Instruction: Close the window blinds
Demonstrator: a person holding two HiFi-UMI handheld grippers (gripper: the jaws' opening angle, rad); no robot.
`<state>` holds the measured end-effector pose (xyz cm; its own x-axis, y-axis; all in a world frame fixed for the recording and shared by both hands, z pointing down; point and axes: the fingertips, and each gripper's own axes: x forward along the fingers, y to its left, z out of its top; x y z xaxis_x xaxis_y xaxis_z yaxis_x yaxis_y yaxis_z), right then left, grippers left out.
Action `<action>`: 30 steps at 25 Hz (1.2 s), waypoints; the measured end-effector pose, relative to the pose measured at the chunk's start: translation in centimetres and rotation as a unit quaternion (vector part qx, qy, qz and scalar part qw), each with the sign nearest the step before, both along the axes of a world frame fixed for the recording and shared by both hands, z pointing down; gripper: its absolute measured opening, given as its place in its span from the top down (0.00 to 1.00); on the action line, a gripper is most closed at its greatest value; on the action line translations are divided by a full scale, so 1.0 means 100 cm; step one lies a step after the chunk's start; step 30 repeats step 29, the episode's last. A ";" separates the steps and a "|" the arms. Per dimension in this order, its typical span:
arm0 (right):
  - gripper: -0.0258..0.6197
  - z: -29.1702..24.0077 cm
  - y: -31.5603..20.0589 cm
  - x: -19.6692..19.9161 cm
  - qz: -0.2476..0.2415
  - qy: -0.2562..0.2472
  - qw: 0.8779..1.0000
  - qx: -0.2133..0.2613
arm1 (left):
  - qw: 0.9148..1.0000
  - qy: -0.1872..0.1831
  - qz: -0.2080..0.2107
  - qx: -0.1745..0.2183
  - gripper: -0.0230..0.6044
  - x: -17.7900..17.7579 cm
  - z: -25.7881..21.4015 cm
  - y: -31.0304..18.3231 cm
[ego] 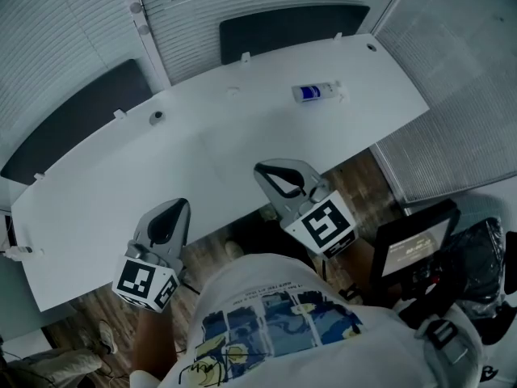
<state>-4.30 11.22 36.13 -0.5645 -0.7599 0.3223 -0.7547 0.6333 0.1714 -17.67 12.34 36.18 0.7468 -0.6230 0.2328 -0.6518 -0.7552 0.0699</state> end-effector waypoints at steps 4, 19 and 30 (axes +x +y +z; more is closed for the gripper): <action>0.95 -0.001 0.000 -0.001 -0.002 0.004 1.000 0.003 | 1.000 -0.002 0.003 0.000 0.96 0.001 0.002 0.001; 0.96 -0.002 -0.001 -0.007 -0.007 0.003 1.000 0.006 | 1.000 -0.011 0.003 0.001 0.96 -0.002 0.006 0.000; 0.96 -0.002 -0.002 -0.007 -0.009 0.005 1.000 0.013 | 1.000 -0.007 0.003 0.007 0.96 -0.003 0.013 0.002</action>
